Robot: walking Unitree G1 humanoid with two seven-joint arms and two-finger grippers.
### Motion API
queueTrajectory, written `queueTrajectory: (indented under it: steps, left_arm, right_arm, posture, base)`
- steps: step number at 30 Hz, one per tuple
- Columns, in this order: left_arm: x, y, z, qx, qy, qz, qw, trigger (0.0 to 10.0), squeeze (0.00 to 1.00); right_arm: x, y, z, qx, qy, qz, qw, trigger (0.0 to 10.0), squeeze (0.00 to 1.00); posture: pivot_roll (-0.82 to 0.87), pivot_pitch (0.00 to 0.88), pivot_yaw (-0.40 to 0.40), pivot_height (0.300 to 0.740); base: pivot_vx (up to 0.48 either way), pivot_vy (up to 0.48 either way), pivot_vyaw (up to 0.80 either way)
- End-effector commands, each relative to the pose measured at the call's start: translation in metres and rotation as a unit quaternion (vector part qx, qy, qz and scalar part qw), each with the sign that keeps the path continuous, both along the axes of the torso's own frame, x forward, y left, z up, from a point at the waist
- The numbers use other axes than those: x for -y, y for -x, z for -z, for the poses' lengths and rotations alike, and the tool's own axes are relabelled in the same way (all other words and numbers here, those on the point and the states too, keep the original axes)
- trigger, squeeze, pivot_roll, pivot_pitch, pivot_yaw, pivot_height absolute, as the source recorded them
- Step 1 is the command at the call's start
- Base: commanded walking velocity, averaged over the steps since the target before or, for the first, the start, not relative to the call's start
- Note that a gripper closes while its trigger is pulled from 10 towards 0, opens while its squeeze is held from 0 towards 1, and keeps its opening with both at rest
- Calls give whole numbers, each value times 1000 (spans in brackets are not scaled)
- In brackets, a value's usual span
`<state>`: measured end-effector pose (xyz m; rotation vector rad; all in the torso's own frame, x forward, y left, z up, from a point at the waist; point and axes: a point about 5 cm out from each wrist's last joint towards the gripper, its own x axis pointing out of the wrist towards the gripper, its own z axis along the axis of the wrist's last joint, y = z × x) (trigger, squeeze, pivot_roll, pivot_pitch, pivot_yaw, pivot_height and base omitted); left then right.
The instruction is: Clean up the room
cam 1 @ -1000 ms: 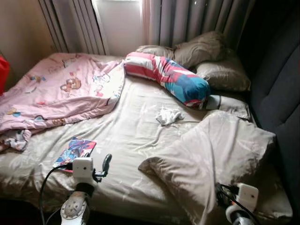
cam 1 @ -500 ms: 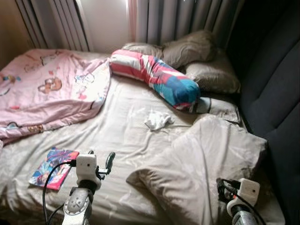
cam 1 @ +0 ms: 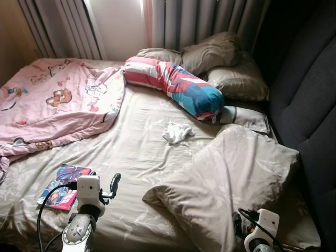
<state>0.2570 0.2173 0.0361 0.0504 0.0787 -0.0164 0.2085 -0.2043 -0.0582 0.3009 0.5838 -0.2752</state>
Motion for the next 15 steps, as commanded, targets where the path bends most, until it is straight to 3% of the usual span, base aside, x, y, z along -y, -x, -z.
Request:
queueTrajectory:
  steps: [1,2,3,4,9,15]
  left_arm:
    - [-3,-4,-7,8,-5,5,1000,10000,0]
    - [-3,-5,-8,10,-6,7,1000,10000,0]
    - [-3,-7,-10,12,-7,10,1000,10000,0]
    - [-3,-7,-11,13,-9,12,1000,10000,0]
    - [-6,-9,-23,24,-18,25,999,10000,0]
    - [-9,-8,-38,37,-32,45,998,10000,0]
  right_arm:
    - [-1,0,2,-17,-3,3,1000,10000,1000]
    - [-3,0,3,-27,-4,-2,1000,10000,992]
    - [-5,0,5,-33,-12,-3,999,10000,533]
    - [-7,1,6,-37,-20,-3,999,10000,0]
    - [-14,1,8,-44,-58,15,997,10000,0]
    - [-11,-6,5,-43,-63,34,997,10000,0]
  posture:
    - [7,62,-2,740]
    - [9,68,1,740]
    - [10,73,2,740]
    - [15,78,5,740]
    - [45,122,35,740]
    - [81,177,77,740]
  base:
    - [0,0,0]
    - [0,0,0]
    - [0,0,0]
    - [0,0,0]
    - [0,0,0]
    - [0,0,0]
